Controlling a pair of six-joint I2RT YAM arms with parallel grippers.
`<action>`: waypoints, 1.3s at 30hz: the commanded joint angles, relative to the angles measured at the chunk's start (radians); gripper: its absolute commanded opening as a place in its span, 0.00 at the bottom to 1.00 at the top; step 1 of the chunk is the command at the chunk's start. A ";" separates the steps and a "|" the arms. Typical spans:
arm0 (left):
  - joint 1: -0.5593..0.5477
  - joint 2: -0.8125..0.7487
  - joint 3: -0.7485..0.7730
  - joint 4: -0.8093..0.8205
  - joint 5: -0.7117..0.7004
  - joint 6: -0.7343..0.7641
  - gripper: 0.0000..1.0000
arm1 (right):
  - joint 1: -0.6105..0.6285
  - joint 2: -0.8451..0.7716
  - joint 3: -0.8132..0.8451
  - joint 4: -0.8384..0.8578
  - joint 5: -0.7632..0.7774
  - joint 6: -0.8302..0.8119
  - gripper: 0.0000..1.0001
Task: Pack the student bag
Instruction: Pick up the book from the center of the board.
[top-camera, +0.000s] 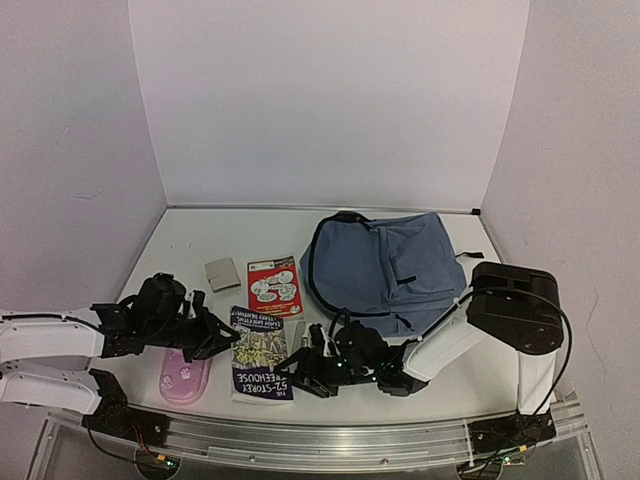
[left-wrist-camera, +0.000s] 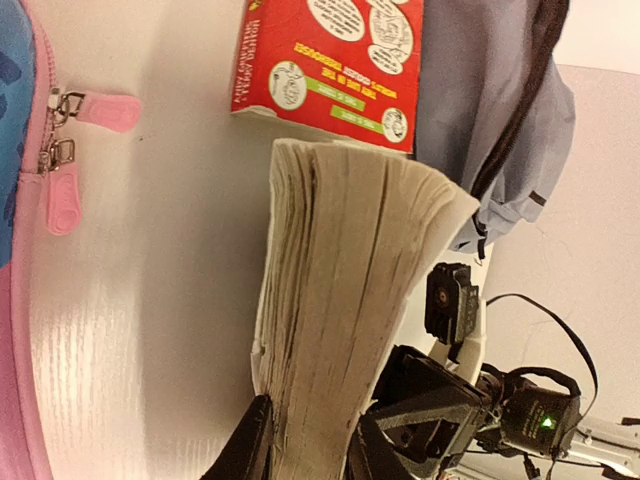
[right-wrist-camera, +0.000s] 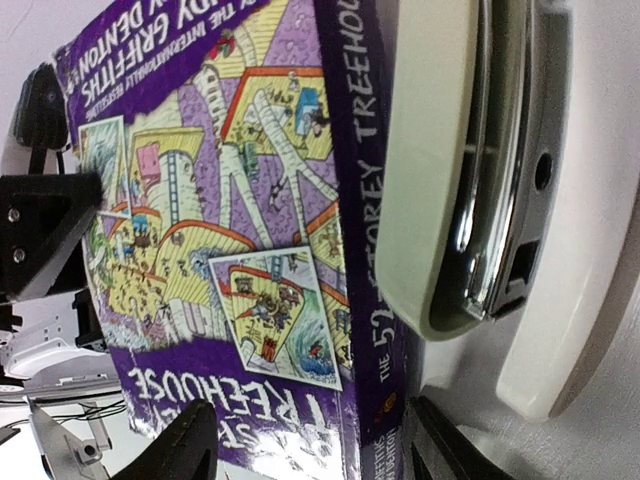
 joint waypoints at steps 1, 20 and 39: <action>-0.007 -0.071 -0.004 0.076 0.032 -0.031 0.00 | -0.001 -0.060 -0.006 0.064 0.045 -0.041 0.65; -0.007 -0.052 -0.028 0.192 0.064 -0.040 0.00 | -0.002 0.008 0.009 0.086 0.042 -0.014 0.71; -0.007 -0.143 -0.023 0.224 0.080 -0.061 0.00 | -0.007 -0.012 -0.028 0.401 -0.030 -0.037 0.58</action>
